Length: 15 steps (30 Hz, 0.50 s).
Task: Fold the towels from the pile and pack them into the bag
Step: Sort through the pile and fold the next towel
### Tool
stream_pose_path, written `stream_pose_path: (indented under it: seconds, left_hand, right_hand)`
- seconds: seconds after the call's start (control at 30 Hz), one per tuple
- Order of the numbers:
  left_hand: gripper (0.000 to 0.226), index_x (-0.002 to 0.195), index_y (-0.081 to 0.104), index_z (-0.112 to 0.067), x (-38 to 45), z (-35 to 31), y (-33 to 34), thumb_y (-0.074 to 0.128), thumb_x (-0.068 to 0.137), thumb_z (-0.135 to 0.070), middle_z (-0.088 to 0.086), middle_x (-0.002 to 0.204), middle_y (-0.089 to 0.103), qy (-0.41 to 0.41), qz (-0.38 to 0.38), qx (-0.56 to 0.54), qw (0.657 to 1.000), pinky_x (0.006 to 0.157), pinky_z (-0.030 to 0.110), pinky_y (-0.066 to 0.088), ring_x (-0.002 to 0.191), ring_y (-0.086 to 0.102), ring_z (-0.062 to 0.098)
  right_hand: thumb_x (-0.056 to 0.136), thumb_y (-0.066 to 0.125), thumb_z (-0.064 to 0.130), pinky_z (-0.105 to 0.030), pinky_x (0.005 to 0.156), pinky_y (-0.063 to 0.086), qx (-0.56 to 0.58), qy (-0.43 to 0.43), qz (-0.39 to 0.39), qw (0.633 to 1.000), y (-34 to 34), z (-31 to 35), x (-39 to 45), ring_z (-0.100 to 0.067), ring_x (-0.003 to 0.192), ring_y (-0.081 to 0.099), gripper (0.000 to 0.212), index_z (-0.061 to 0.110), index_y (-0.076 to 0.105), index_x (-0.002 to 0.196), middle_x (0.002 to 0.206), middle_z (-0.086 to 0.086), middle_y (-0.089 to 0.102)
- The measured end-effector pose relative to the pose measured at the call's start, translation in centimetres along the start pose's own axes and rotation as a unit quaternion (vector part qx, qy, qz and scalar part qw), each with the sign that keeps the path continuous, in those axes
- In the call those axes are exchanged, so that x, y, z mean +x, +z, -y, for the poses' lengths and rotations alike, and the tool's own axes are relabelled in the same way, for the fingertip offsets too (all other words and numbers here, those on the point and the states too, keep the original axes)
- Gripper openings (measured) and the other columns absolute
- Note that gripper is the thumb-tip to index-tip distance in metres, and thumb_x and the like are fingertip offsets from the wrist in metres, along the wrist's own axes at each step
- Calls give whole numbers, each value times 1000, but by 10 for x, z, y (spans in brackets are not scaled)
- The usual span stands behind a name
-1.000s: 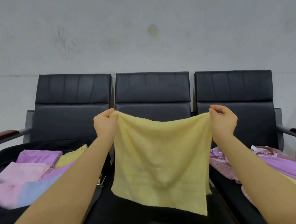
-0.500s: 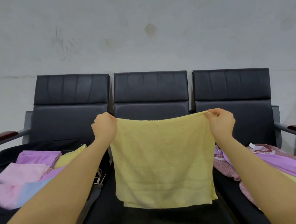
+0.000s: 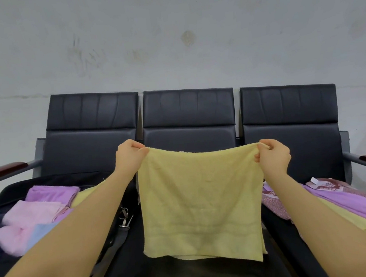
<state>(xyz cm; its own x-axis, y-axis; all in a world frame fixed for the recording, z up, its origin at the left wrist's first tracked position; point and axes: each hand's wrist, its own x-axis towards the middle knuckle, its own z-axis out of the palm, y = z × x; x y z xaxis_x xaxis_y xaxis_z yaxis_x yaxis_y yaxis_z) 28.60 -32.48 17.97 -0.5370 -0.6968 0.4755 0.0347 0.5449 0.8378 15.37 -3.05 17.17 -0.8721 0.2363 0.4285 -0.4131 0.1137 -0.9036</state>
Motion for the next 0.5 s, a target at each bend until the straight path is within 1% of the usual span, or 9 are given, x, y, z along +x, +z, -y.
stream_pose_path:
  seconds: [0.07, 0.13, 0.2, 0.27, 0.3, 0.33, 0.4, 0.43, 0.5]
  left_hand:
    - [14, 92, 62, -14, -1, 1, -3, 69, 80, -10, 5, 94, 64, -21, 6, -30, 999, 72, 32, 51, 88, 60, 20]
    - [21, 96, 62, -12, -2, 3, -4, 72, 79, -6, 8, 95, 66, -32, 15, -38, 999, 77, 34, 53, 91, 62, 21]
    - [23, 98, 64, -11, -4, 4, -6, 73, 78, -5, 7, 92, 67, -31, 5, -46, 998, 79, 34, 53, 91, 63, 20]
    - [21, 100, 68, -10, -7, 1, -8, 72, 80, -7, 5, 91, 68, -17, -15, -58, 998, 80, 31, 52, 88, 63, 18]
    - [18, 100, 70, -10, -9, -1, -9, 70, 81, -9, 5, 90, 69, -8, -26, -61, 998, 79, 29, 51, 86, 62, 15]
    - [15, 98, 71, -10, -10, -3, -9, 68, 83, -10, 3, 89, 68, 3, -34, -55, 998, 76, 26, 50, 83, 61, 13]
    - [14, 97, 72, -11, -11, -8, -11, 64, 86, -13, 0, 88, 66, 26, -46, -28, 998, 67, 21, 45, 80, 57, 10]
    - [14, 98, 71, -11, -10, -9, -12, 63, 87, -16, 0, 88, 66, 31, -50, -17, 998, 67, 23, 46, 80, 58, 11]
    - [17, 99, 70, -13, -8, -10, -13, 62, 88, -22, 0, 90, 67, 30, -57, -2, 998, 74, 32, 51, 85, 60, 16]
  right_hand:
    - [92, 45, -1, -17, 54, 42, 4, 4, -2, 1000, -2, -1, -2, -15, 67, 60, 29, 8, 61, 115, 93, -13, 65]
    - [92, 45, -2, -18, 54, 43, 5, 13, -9, 1000, -4, -2, -5, -17, 67, 60, 26, 5, 61, 111, 91, -14, 65]
    - [93, 47, 1, -23, 56, 46, 1, 15, -20, 1000, -5, -2, -6, -23, 70, 61, 21, 2, 63, 106, 87, -12, 64]
    - [94, 49, 6, -31, 60, 49, -2, 10, -30, 999, -7, 0, -7, -24, 68, 59, 17, 4, 63, 102, 78, -4, 60]
    - [95, 49, 9, -33, 62, 48, -4, 5, -37, 999, -8, 2, -7, -22, 68, 57, 15, 5, 62, 100, 76, 0, 56]
    - [95, 49, 12, -32, 62, 46, -4, 1, -42, 999, -8, 5, -7, -19, 66, 54, 13, 6, 61, 98, 74, 3, 53]
    - [95, 50, 19, -29, 59, 36, -6, -8, -53, 999, -10, 13, -7, -12, 61, 45, 13, 9, 56, 90, 71, 7, 48]
    - [95, 51, 22, -29, 62, 34, -6, -13, -56, 998, -10, 17, -6, -11, 60, 43, 16, 9, 55, 88, 70, 7, 47]
    - [95, 51, 24, -30, 66, 34, -2, -24, -55, 998, -11, 21, -5, -14, 62, 43, 18, 9, 55, 86, 69, 6, 48]
